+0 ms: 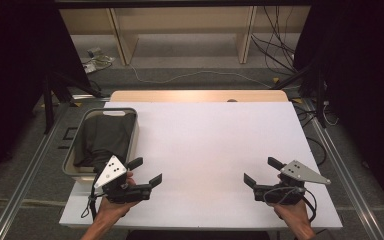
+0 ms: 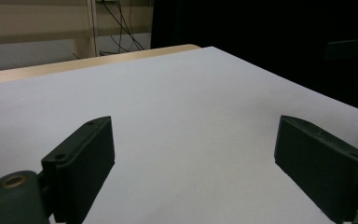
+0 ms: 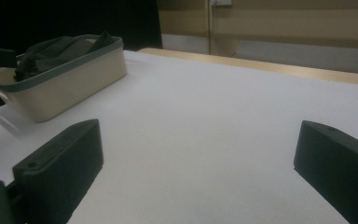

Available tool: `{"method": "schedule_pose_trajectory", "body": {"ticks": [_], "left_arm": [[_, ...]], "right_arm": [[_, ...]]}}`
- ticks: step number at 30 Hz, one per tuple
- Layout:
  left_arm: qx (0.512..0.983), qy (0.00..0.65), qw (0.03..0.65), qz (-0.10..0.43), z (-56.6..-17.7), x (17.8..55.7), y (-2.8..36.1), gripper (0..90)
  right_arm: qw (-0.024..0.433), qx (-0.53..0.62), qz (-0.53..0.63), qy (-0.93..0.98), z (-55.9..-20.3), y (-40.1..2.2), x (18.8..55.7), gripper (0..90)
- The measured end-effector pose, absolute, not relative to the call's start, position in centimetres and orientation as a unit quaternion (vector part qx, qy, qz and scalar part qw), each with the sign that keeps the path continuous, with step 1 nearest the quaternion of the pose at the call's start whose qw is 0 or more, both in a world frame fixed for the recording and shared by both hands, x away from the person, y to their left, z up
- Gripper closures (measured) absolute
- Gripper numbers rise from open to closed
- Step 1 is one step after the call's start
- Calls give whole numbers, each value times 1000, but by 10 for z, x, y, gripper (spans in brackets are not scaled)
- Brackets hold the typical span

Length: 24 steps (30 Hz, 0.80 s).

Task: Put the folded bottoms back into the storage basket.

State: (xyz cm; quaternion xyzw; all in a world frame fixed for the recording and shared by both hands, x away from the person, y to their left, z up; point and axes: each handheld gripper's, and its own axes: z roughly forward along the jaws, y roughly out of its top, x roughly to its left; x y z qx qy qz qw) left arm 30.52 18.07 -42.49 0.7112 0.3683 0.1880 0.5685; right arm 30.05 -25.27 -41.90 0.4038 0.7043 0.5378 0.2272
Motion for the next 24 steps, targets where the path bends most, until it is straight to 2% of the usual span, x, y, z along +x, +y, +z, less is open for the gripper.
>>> {"method": "schedule_pose_trajectory", "body": {"ticks": [10, 24], "left_arm": [[706, 373, 573, 185, -423, 305, 182, 44], [706, 367, 574, 193, -423, 307, 179, 23]], "right_arm": [[222, 406, 529, 712, -421, -252, 297, 16], [225, 406, 536, 705, -419, -254, 299, 16]]}}
